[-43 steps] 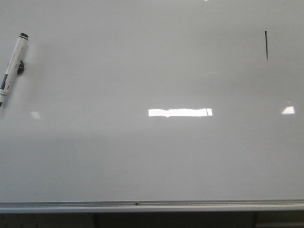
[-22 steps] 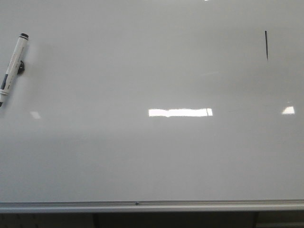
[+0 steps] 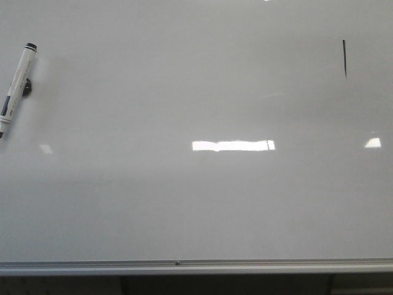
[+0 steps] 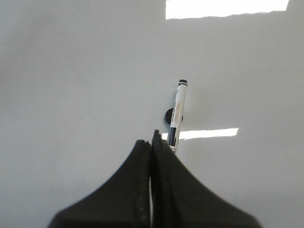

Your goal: Write number 1 on whiteboard

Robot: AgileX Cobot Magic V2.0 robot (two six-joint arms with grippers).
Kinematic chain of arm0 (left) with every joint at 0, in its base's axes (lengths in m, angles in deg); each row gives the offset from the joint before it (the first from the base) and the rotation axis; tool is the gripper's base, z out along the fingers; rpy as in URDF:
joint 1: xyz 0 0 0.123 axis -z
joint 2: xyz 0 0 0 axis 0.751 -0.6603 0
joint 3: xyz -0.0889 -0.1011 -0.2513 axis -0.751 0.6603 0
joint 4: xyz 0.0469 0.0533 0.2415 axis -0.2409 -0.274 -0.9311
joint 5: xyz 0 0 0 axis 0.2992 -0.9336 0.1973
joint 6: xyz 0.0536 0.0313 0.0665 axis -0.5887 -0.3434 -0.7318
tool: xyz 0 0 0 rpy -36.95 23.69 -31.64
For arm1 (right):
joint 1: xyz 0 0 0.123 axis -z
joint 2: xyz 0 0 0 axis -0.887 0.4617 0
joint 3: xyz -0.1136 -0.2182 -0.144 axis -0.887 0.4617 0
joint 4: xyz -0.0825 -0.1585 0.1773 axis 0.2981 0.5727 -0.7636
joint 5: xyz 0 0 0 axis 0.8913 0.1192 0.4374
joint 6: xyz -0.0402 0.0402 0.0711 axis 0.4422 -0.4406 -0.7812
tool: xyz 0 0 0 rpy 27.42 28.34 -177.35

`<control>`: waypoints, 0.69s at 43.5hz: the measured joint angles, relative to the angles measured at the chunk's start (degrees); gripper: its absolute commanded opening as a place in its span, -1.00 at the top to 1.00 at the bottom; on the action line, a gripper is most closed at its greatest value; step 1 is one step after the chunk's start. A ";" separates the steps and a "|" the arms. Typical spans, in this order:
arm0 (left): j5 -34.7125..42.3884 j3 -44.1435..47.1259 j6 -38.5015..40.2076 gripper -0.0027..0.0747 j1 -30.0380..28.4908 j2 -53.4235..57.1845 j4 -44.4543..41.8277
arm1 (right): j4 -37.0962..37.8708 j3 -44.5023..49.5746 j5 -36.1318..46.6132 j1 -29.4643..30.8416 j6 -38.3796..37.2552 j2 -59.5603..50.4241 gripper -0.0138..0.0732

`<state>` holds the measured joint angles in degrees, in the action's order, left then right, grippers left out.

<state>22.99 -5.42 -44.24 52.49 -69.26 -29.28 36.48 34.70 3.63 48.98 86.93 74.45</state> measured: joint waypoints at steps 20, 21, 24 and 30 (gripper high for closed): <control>0.00 0.00 -0.02 0.98 0.00 0.00 -0.62 | 0.00 0.00 0.00 0.00 0.00 0.00 0.84; 0.00 0.00 -0.02 0.98 0.00 0.00 -0.62 | 0.00 0.00 0.00 0.00 0.00 0.00 0.84; 0.00 0.00 -0.02 0.98 0.00 0.00 -0.62 | 0.00 0.00 0.00 0.00 0.00 0.00 0.84; 0.00 0.00 -0.02 0.98 0.00 0.00 -0.62 | 0.00 0.00 0.00 0.00 0.00 0.00 0.84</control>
<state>22.99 -5.42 -44.27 52.49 -69.26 -29.91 36.48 34.70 3.63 48.98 86.93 74.45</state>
